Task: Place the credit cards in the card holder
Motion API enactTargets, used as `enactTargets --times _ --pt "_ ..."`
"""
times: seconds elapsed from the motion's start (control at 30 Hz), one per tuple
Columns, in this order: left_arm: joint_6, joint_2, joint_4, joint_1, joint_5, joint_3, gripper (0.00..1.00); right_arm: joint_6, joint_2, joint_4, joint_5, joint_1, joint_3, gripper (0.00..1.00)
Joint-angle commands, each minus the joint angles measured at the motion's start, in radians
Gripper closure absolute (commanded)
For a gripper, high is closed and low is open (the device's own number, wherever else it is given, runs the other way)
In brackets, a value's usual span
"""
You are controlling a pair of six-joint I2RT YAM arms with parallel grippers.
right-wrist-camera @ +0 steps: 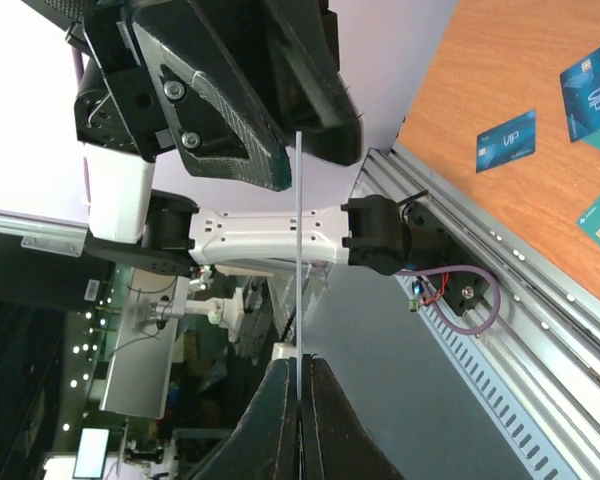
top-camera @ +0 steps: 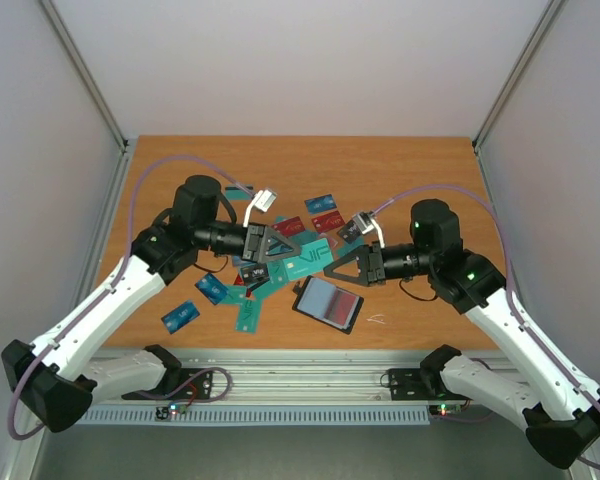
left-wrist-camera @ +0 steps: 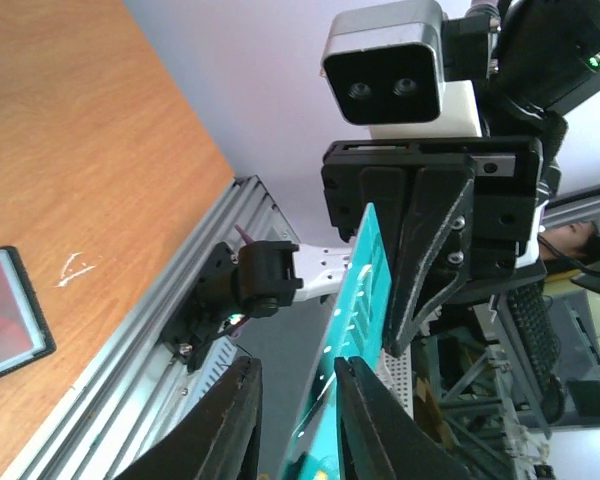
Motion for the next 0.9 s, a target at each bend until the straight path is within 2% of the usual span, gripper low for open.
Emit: enactTargets --times 0.0,0.13,0.2,0.23,0.3,0.37,0.4,0.47,0.57,0.7,0.87 --pt "-0.060 -0.022 0.115 0.006 0.083 -0.011 0.81 -0.011 0.011 0.013 -0.043 -0.006 0.048 0.99" --pt "-0.070 -0.023 0.126 0.007 0.088 -0.013 0.99 -0.012 0.035 0.012 -0.046 -0.006 0.070 0.99" --pt "-0.088 -0.029 0.177 0.006 0.075 -0.027 1.00 -0.017 0.046 0.000 -0.015 -0.006 0.083 0.96" --pt "-0.130 -0.035 0.227 0.006 0.065 -0.043 1.00 -0.011 0.053 0.000 0.000 -0.006 0.087 0.87" --pt "-0.202 -0.049 0.296 0.006 0.014 -0.069 1.00 0.013 0.072 0.002 0.038 -0.006 0.096 0.56" --pt "-0.255 -0.067 0.299 0.005 -0.127 -0.077 1.00 0.062 0.063 0.058 0.086 -0.006 0.078 0.38" --pt "-0.288 -0.082 0.320 0.002 -0.178 -0.087 1.00 0.094 0.055 0.079 0.117 -0.006 0.062 0.32" --pt "-0.378 -0.116 0.398 -0.005 -0.310 -0.130 1.00 0.162 0.039 0.158 0.159 -0.006 0.034 0.31" --pt "-0.444 -0.154 0.416 -0.012 -0.449 -0.158 1.00 0.250 0.033 0.235 0.233 -0.006 0.006 0.33" --pt "-0.519 -0.170 0.504 -0.025 -0.564 -0.190 1.00 0.330 0.044 0.321 0.316 -0.006 -0.013 0.37" --pt "-0.575 -0.153 0.546 -0.067 -0.652 -0.183 1.00 0.355 0.088 0.353 0.380 -0.006 0.030 0.43"
